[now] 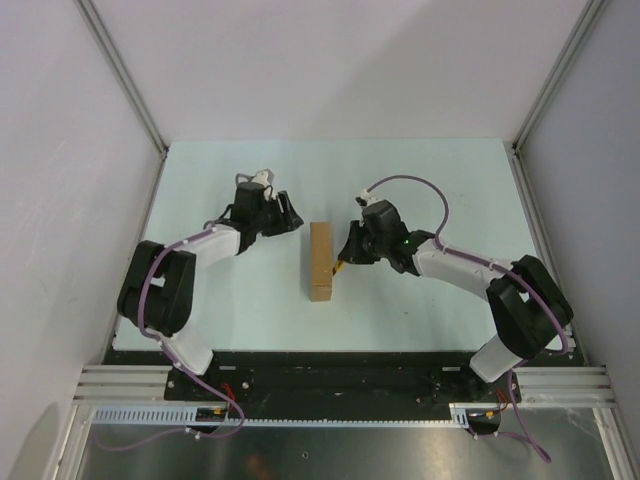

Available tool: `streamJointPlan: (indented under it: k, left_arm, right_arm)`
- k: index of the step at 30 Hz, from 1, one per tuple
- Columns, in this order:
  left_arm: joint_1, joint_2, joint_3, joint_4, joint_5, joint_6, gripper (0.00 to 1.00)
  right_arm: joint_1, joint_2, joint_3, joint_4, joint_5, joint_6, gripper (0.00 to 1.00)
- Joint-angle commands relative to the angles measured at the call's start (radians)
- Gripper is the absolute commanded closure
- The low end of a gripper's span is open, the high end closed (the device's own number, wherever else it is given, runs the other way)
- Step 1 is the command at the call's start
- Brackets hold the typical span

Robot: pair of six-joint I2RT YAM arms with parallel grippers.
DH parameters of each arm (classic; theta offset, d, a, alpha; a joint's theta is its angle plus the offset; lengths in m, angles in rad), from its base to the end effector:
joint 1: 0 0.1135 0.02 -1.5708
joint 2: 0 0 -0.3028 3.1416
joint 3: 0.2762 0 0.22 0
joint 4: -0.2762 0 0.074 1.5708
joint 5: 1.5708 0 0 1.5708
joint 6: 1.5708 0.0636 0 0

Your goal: Unpack the express box

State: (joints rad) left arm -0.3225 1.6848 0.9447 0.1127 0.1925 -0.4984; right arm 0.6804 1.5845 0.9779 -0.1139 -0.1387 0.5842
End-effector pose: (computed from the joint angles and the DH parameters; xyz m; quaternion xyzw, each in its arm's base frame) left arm 0.3391 -0.1262 0.2358 -0.0344 0.8871 -0.2590 0.3806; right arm 0.2550 0.2177 0.2545 -0.0722 0.9064 0.2941 0.2946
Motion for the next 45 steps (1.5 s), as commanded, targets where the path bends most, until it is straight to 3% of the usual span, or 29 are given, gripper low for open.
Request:
streamJointPlan:
  k: [1,3,7,11,17,20,28,31,35,45]
  left_arm:
    - [0.039,-0.086,0.034,-0.068,0.002,0.015,0.28]
    - [0.043,-0.153,0.020,-0.093,0.050,0.029,0.19]
    - [0.039,-0.229,0.028,-0.100,0.235,0.046,0.11]
    - [-0.007,-0.238,0.037,-0.102,0.266,0.050,0.11]
    - [-0.090,-0.143,0.068,-0.131,0.246,0.052,0.14]
    - [-0.111,-0.110,0.077,-0.142,0.242,0.054,0.16]
    - [-0.116,-0.096,0.040,-0.173,0.300,0.124,0.25]
    - [-0.115,-0.070,0.052,-0.198,0.376,0.196,0.20]
    - [-0.115,-0.024,0.075,-0.243,0.368,0.242,0.19]
    - [-0.115,-0.045,0.071,-0.337,0.268,0.317,0.46]
  right_arm:
    - [-0.001,-0.064,0.057,-0.030,0.126,-0.136,1.00]
    - [-0.001,-0.113,0.062,-0.041,0.171,-0.191,1.00]
    - [0.001,-0.193,0.062,-0.098,0.177,-0.274,1.00]
    - [0.024,-0.294,0.048,-0.145,0.116,-0.386,1.00]
    - [0.076,-0.545,-0.076,-0.047,-0.074,-0.544,1.00]
    - [0.097,-0.592,-0.149,0.026,-0.150,-0.581,1.00]
    - [0.197,-0.532,-0.240,0.246,-0.156,-0.759,1.00]
    - [0.218,-0.486,-0.243,0.292,-0.135,-0.808,1.00]
    - [0.261,-0.442,-0.245,0.341,-0.108,-0.850,1.00]
    - [0.291,-0.356,-0.243,0.398,-0.087,-0.903,1.00]
